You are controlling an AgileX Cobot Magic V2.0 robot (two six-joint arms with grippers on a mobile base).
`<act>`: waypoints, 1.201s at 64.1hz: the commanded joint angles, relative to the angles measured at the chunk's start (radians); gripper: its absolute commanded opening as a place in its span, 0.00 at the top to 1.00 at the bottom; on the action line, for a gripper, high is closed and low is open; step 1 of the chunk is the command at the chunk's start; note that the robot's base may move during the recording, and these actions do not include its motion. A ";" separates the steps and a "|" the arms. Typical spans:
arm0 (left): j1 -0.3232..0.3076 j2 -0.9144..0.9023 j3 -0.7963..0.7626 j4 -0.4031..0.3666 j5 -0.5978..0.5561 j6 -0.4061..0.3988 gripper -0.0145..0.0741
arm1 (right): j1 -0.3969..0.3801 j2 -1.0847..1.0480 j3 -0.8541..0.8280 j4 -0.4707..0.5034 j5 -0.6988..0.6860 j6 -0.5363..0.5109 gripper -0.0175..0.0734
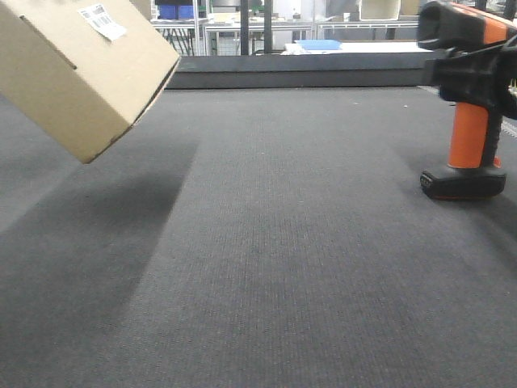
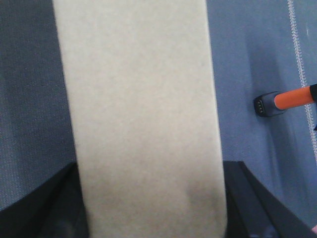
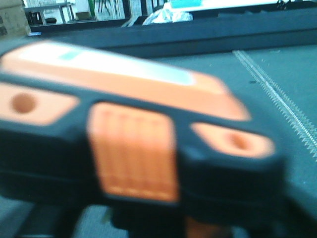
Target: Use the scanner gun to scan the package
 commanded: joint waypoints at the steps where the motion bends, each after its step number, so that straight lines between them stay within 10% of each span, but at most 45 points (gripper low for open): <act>1: -0.004 -0.008 -0.005 -0.023 -0.006 -0.003 0.96 | -0.001 -0.008 -0.001 -0.013 0.018 -0.002 0.18; 36: -0.004 -0.008 -0.005 0.005 -0.006 -0.003 0.96 | -0.001 -0.141 0.008 -0.013 0.271 -0.018 0.18; 77: -0.004 -0.004 -0.086 0.453 -0.006 -0.110 0.96 | -0.001 -0.320 0.090 0.015 0.462 -0.095 0.18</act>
